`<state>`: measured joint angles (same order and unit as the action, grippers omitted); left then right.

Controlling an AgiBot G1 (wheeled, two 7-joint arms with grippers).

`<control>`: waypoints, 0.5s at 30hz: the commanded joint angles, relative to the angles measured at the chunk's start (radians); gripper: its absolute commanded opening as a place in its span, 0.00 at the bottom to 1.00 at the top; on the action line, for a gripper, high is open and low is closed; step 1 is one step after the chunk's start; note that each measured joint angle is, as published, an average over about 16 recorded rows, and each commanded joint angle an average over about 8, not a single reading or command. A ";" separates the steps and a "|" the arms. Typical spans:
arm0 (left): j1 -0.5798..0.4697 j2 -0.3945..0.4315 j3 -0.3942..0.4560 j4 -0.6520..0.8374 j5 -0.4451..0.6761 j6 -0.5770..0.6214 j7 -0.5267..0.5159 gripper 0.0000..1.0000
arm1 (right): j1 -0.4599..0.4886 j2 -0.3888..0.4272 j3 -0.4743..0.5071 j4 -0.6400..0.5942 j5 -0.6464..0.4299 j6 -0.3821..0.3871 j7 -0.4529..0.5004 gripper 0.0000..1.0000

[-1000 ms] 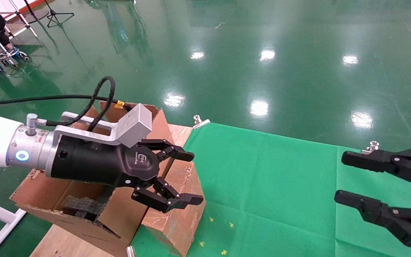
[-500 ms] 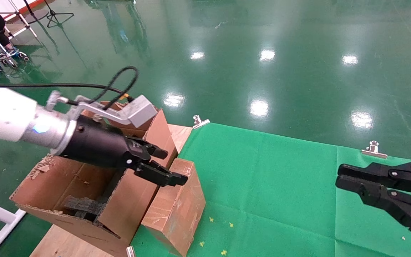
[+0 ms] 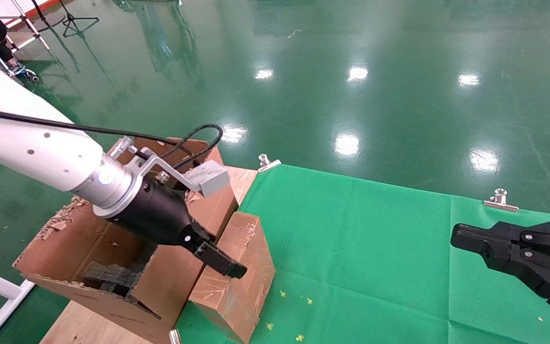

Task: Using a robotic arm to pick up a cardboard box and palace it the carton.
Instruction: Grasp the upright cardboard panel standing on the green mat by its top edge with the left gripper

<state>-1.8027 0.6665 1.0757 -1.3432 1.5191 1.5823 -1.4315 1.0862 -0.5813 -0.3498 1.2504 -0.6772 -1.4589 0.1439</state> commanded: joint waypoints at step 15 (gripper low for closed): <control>-0.091 0.020 0.175 -0.002 -0.042 -0.013 -0.068 0.00 | 0.000 0.000 0.000 0.000 0.000 0.000 0.000 1.00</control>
<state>-1.8898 0.6853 1.2439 -1.3451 1.4780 1.5704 -1.4980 1.0860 -0.5812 -0.3497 1.2501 -0.6771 -1.4586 0.1439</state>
